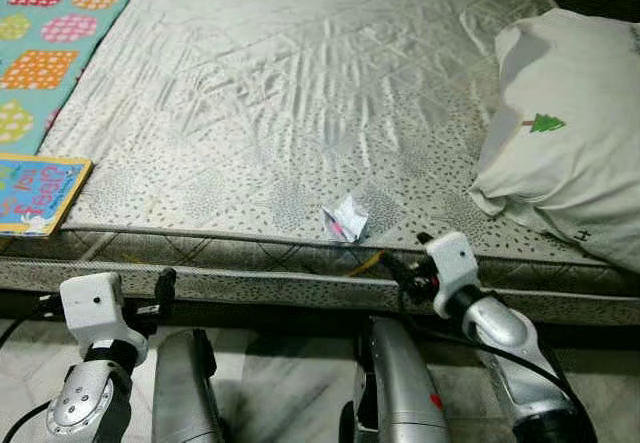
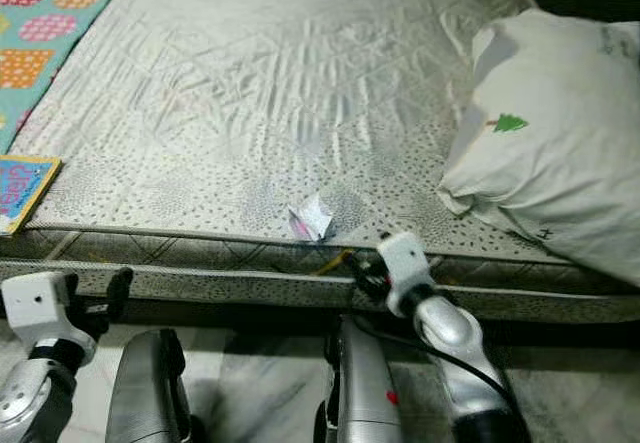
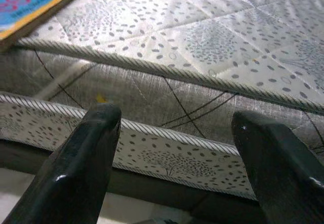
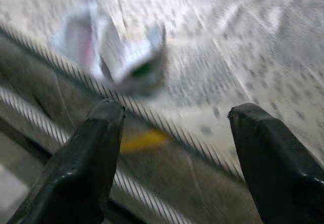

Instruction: Clean up the room

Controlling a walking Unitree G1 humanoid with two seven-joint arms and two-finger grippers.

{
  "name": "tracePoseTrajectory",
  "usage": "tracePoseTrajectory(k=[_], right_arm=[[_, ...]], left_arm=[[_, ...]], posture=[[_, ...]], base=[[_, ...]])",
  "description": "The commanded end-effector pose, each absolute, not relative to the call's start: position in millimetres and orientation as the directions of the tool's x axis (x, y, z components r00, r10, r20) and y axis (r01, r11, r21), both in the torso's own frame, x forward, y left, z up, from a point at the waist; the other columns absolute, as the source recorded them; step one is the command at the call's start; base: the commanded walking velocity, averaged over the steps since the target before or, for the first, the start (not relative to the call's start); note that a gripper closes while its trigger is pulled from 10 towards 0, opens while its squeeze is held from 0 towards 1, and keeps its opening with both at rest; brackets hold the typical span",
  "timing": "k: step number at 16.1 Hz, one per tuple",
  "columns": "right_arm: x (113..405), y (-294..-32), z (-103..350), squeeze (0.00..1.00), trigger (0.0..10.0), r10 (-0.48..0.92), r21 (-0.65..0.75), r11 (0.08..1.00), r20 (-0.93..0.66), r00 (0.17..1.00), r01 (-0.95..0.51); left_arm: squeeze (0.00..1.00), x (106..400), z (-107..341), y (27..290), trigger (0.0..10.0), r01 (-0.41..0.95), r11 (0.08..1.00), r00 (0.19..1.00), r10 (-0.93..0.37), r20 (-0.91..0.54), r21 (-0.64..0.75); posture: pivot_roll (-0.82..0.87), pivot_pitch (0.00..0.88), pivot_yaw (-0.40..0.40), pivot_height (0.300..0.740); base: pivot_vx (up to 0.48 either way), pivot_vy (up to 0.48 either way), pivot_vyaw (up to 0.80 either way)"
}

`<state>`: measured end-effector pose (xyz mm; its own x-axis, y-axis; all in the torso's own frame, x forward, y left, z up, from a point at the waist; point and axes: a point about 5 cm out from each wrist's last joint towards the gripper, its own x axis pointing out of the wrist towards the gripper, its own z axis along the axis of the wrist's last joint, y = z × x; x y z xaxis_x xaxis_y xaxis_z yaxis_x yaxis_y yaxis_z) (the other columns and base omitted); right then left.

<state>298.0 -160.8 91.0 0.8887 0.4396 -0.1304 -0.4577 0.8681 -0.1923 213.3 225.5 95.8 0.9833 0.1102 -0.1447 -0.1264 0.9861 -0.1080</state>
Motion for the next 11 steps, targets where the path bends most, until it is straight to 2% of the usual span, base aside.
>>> tracePoseTrajectory(k=[1,4,7,11], right_arm=[[304,-154,106,0.00,10.0,0.450,-0.183,0.871,-0.077,0.890,-0.456],[310,-132,115,0.00,10.0,0.494,-0.126,0.860,-0.041,0.868,-0.495],[310,-104,107,0.00,10.0,0.547,-0.140,0.823,-0.064,0.835,-0.550],[307,-96,104,0.00,10.0,0.551,-0.144,0.819,-0.068,0.831,-0.555]], left_arm=[[0.00,208,101,230,10.0,-0.128,0.987,0.984,0.113,-0.140,-0.100],[0.00,196,106,237,10.0,-0.130,0.989,0.982,0.119,-0.145,-0.069],[0.00,182,112,248,10.0,-0.173,0.984,0.975,0.165,-0.149,-0.037],[0.00,178,114,250,10.0,-0.181,0.983,0.973,0.175,-0.150,-0.031]], posture=[[0.03,0.230,-0.060,0.503],[0.08,0.245,-0.065,0.503],[0.13,0.245,-0.078,0.503],[0.14,0.246,-0.086,0.503]], base=[[0.000,0.000,0.00],[0.000,0.000,0.00],[0.000,0.000,0.00],[0.000,0.000,0.00]])
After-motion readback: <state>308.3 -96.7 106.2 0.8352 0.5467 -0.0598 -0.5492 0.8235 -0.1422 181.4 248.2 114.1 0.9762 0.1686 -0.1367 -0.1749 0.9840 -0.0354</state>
